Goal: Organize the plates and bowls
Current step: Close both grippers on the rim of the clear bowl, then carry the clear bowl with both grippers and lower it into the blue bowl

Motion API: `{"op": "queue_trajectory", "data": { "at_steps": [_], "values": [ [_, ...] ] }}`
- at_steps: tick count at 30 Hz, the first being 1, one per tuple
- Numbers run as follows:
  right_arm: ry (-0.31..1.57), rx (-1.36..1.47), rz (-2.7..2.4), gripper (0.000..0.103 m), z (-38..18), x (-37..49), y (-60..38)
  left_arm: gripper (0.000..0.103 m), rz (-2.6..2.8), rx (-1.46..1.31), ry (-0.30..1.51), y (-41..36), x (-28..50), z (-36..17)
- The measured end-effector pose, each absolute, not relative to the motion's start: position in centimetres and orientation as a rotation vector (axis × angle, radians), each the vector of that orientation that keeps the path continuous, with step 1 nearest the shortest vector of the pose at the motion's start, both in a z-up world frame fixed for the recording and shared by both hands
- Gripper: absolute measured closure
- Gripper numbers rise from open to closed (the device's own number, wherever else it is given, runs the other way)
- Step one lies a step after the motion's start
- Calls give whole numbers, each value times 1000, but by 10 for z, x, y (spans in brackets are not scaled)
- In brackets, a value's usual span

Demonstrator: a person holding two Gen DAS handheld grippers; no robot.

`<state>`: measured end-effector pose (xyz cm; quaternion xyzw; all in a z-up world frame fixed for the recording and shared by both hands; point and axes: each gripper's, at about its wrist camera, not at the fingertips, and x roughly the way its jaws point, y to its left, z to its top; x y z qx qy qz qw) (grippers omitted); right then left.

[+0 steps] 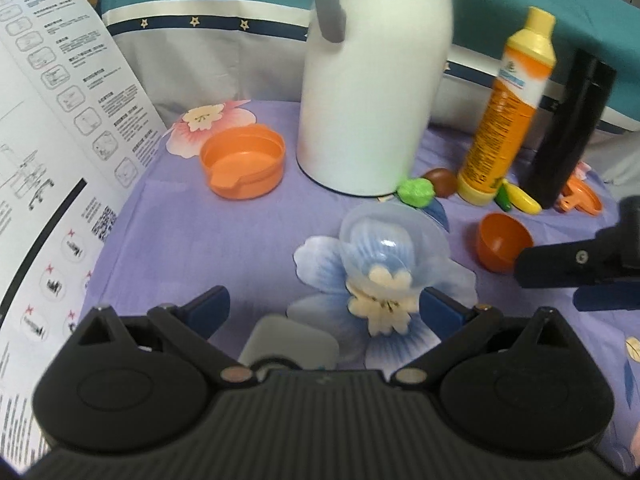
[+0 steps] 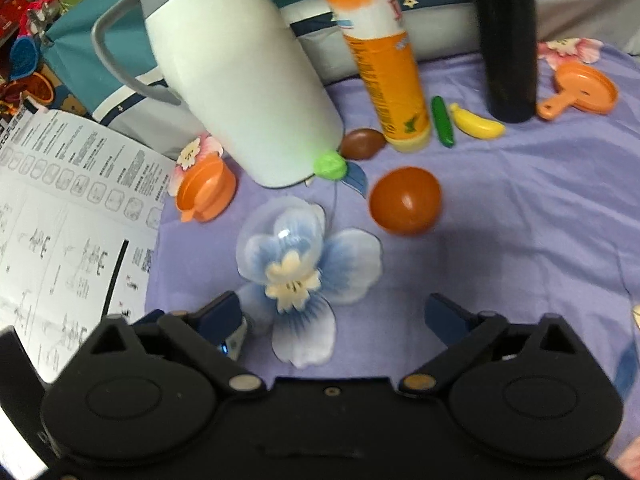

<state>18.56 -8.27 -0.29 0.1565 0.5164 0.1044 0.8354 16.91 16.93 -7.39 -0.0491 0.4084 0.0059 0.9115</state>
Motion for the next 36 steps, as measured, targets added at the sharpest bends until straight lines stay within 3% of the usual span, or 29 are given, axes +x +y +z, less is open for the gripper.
{"op": "queue_trajectory", "data": {
  "at_steps": [5,10,16,20,23,24,28,36],
  "values": [
    [1095,352,233,25,-11,214,-67,7,9,-123,855,171,193,-85],
    [1105,389,236,53,-23,234,-58,21,-22,-132,880,165,213,-94],
    [1127,366,227,64,-42,255,-46,36,-44,-152,909,162,227,-103],
    [1132,333,209,68,-53,261,-42,58,-63,-163,937,160,234,-109],
    [1143,333,216,82,-59,265,-41,74,-77,-170,945,158,235,-112],
    [1141,335,227,88,-61,265,-40,75,-74,-166,947,158,235,-112],
    [1132,324,235,91,-62,264,-39,81,-57,-167,958,158,233,-113],
    [1114,323,243,90,-47,251,-46,81,-39,-139,923,150,215,-97]
  ]
}}
